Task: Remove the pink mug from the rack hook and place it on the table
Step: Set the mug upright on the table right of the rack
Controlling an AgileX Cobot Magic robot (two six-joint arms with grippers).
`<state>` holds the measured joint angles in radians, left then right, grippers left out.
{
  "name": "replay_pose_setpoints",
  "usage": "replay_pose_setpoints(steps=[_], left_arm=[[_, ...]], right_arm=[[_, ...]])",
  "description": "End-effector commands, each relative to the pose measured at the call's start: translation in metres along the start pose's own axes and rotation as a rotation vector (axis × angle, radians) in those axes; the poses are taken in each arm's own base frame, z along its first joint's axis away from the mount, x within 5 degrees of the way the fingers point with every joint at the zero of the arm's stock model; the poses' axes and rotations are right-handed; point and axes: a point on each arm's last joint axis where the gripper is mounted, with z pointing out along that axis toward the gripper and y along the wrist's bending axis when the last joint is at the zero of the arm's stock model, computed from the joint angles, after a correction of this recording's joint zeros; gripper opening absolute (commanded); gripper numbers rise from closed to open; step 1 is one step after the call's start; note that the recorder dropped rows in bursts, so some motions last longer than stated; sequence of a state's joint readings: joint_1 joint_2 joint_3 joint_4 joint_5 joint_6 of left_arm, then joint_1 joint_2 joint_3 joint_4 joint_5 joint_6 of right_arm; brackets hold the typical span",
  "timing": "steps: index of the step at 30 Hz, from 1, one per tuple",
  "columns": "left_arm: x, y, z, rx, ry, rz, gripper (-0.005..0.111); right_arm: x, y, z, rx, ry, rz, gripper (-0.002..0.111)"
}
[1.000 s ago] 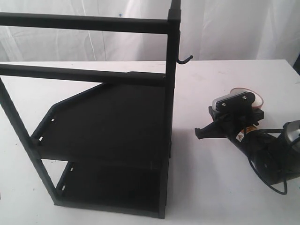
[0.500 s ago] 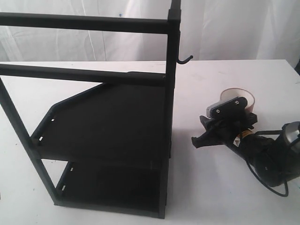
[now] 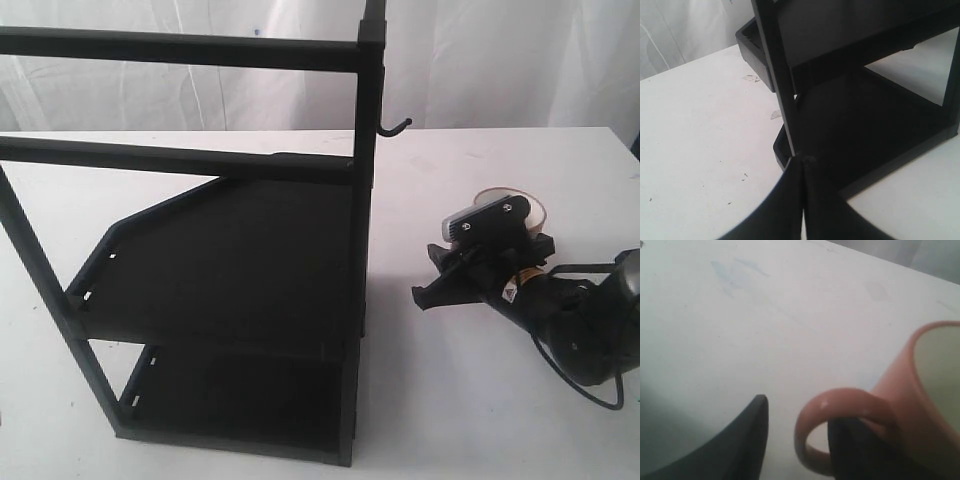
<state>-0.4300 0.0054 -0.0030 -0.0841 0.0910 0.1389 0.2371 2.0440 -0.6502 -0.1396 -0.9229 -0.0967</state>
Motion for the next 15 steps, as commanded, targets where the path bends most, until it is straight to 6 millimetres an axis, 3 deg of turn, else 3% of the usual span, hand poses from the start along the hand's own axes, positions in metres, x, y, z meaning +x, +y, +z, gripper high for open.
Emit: replay_pose_setpoints(steps=[1, 5, 15], left_arm=[[0.001, 0.000, 0.000, -0.003, -0.003, -0.009, 0.000], [0.001, 0.000, 0.000, -0.003, -0.003, -0.009, 0.000], [0.001, 0.000, 0.000, -0.003, -0.003, -0.009, 0.000]], right_arm=[[0.002, -0.005, -0.002, 0.033, 0.061, 0.018, 0.041], [-0.002, -0.006, -0.006, 0.036, 0.062, 0.022, 0.047], [-0.012, -0.008, -0.020, 0.030, 0.197, 0.042, 0.047]])
